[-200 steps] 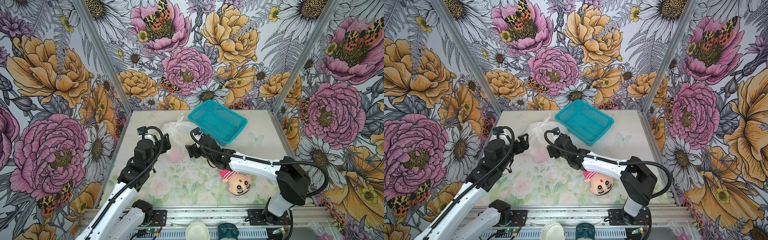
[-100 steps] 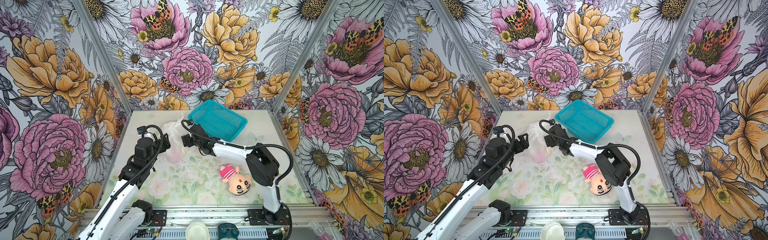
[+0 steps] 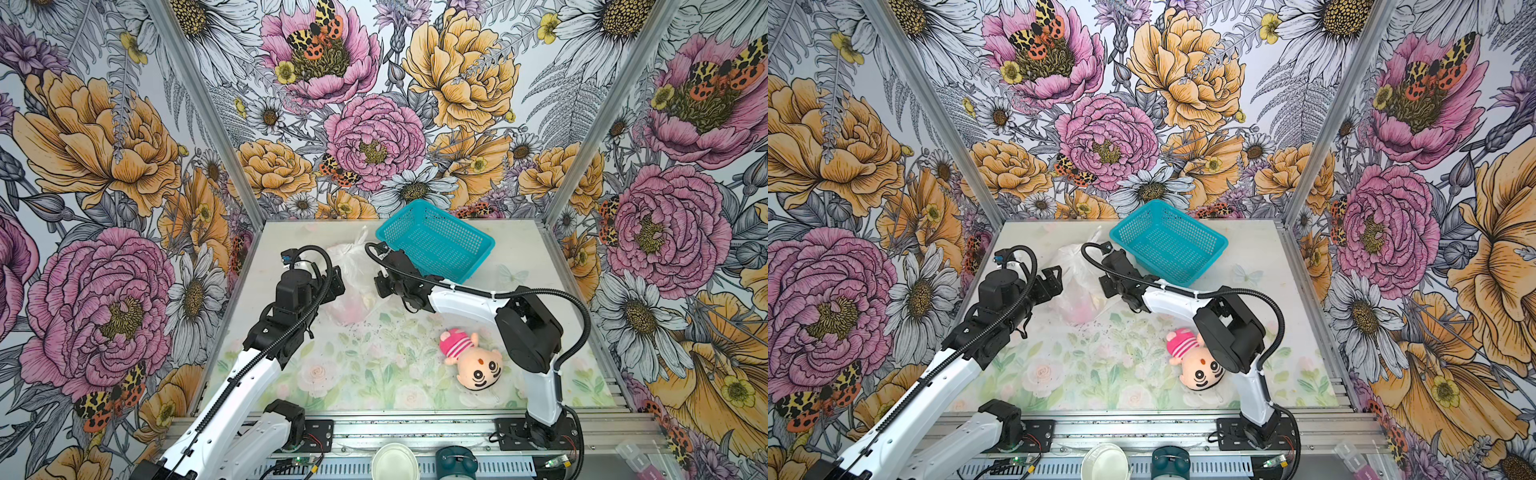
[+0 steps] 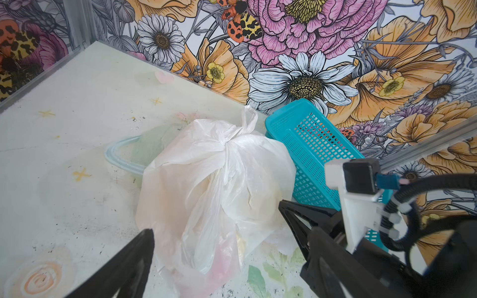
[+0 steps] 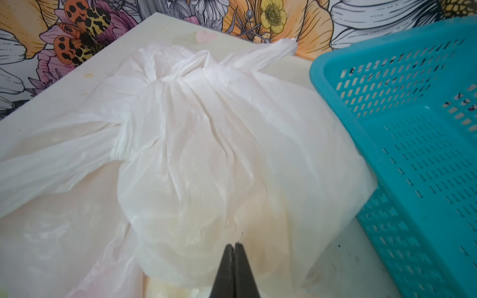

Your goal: Untie the knot of the plastic bag and take out the fruit

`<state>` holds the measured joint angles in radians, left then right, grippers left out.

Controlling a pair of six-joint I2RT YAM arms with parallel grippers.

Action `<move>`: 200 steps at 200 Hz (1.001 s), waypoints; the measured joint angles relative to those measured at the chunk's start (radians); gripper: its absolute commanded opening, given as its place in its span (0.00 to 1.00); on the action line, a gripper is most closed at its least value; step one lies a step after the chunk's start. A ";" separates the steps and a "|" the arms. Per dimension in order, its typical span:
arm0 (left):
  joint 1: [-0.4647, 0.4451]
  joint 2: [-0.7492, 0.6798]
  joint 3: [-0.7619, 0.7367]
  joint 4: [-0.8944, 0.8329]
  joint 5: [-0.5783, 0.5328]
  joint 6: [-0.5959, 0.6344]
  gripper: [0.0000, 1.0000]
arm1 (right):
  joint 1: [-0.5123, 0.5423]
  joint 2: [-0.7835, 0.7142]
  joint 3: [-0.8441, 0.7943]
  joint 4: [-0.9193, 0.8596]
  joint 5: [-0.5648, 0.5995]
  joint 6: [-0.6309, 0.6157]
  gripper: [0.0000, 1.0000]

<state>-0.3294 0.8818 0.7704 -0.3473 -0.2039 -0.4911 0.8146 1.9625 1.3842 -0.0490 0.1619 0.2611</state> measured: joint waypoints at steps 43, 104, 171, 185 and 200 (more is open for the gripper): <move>0.000 0.011 0.000 0.001 0.000 0.000 0.94 | 0.016 -0.248 -0.314 0.184 0.008 0.029 0.14; 0.000 0.022 0.000 -0.001 0.004 0.000 0.95 | -0.010 -0.169 -0.238 0.217 0.006 0.081 0.72; 0.000 -0.026 0.000 -0.001 0.002 0.000 0.96 | -0.074 0.138 0.100 0.099 -0.006 0.082 0.40; 0.000 -0.021 0.000 0.000 -0.004 0.000 0.96 | -0.085 0.150 0.103 0.083 -0.014 0.086 0.21; 0.000 -0.009 0.000 0.000 -0.005 0.000 0.96 | -0.092 0.150 0.089 0.087 -0.018 0.101 0.08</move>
<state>-0.3294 0.8726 0.7704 -0.3477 -0.2089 -0.4911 0.7231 2.1128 1.4734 0.0380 0.1444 0.3622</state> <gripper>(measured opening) 0.958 0.168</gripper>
